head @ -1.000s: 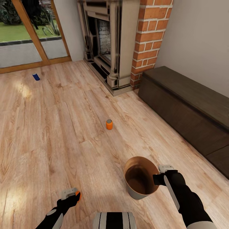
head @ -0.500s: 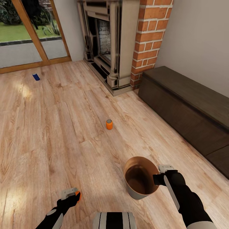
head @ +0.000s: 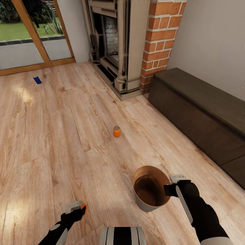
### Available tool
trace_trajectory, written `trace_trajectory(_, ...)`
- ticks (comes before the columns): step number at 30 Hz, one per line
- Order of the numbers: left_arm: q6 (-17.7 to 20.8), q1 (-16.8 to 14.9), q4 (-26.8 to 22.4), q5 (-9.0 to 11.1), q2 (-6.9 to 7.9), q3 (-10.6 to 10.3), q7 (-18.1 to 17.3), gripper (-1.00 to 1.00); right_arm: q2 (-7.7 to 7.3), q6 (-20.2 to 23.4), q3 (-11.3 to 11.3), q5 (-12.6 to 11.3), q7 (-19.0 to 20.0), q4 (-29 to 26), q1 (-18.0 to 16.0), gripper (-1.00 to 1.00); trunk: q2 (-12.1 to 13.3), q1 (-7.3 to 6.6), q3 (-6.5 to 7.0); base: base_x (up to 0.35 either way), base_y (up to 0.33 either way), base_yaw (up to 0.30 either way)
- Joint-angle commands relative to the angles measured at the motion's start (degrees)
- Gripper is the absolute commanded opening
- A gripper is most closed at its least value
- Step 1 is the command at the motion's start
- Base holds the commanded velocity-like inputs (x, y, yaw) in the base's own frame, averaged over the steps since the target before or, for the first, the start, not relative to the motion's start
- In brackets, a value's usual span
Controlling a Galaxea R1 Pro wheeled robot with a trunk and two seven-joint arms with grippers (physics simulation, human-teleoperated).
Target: Put the three can of soda from the living room inside the tash can in the kitchen.
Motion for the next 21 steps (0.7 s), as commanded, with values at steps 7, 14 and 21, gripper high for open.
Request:
trace_trajectory(7, -0.01, -0.02, 0.02, -0.01, -0.01, -0.01, 0.0, 1.0, 0.01, -2.25, -0.09, 1.14, 0.16, -0.52, 0.01, -1.0, 0.0, 0.23, 0.0, 0.0, 0.0, 0.0)
trace_trajectory(14, -0.01, -0.04, 0.02, -0.01, -0.01, -0.01, 0.0, 1.0, 0.01, -2.24, -0.1, 1.14, 0.17, -0.63, 0.01, -1.0, 0.0, 0.23, 0.0, 0.0, 0.0, 0.0)
trace_trajectory(21, -0.01, -0.03, 0.02, -0.01, -0.01, -0.01, 0.0, 1.0, 0.01, -2.24, -0.09, 1.14, 0.16, -0.65, 0.01, -1.0, 0.0, 0.23, 0.0, 0.0, 0.0, 0.0)
